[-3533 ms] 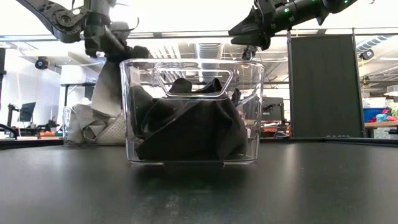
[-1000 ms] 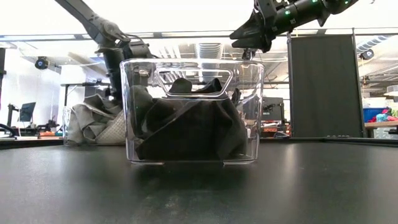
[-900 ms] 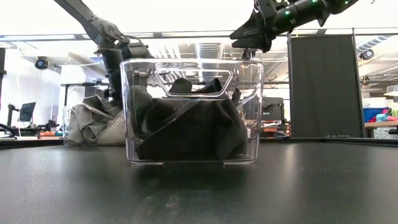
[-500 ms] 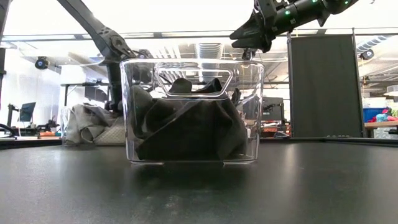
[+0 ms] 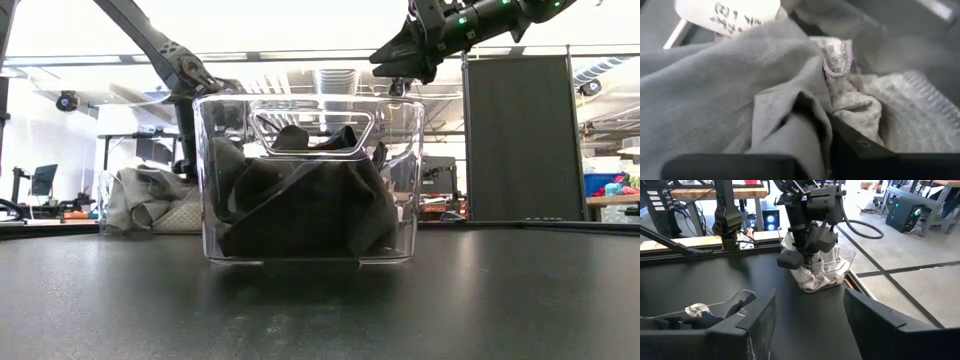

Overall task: Sort towels by color in basket
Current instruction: Put the gray towel into the top transparent bin

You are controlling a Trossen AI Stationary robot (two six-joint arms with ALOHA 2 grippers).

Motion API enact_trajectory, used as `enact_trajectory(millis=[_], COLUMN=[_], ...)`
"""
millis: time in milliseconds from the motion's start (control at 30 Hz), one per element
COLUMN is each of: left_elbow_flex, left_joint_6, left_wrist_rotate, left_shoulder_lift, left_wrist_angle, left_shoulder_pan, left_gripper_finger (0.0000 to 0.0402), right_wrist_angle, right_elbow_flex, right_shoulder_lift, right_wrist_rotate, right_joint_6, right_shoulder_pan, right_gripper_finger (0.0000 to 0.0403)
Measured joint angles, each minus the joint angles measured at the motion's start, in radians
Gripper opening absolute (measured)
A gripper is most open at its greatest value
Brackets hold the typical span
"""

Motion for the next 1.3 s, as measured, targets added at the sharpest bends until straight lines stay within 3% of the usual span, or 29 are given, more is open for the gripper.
enact_trajectory(millis=[267,433,867,1300], left_elbow_flex=[0.062,0.134,0.295,0.489], left_joint_6=[-0.041,-0.051,-0.045,-0.033], left_wrist_rotate=[0.000,-0.010,-0.013,-0.137], left_shoulder_lift=[-0.002,-0.003,-0.004,-0.006], left_wrist_angle=[-0.028,-0.100,-0.303,-0.545], left_shoulder_pan=[0.000,-0.012,-0.021,-0.031], left_gripper_finger=[0.0159,0.0200,0.0206,0.0198], right_wrist_angle=[-0.001,-0.001,-0.005,-0.005], right_elbow_flex=[0.000,0.000,0.000,-0.002], right_shoulder_lift=[0.000,0.000,0.000,0.000], right_wrist_rotate=[0.000,0.000,0.000,0.000], right_joint_6=[0.002,0.002,0.002,0.003], right_shoulder_pan=[0.000,0.000,0.000,0.000], right_gripper_finger=[0.0219,0.0219,0.0219,0.0219])
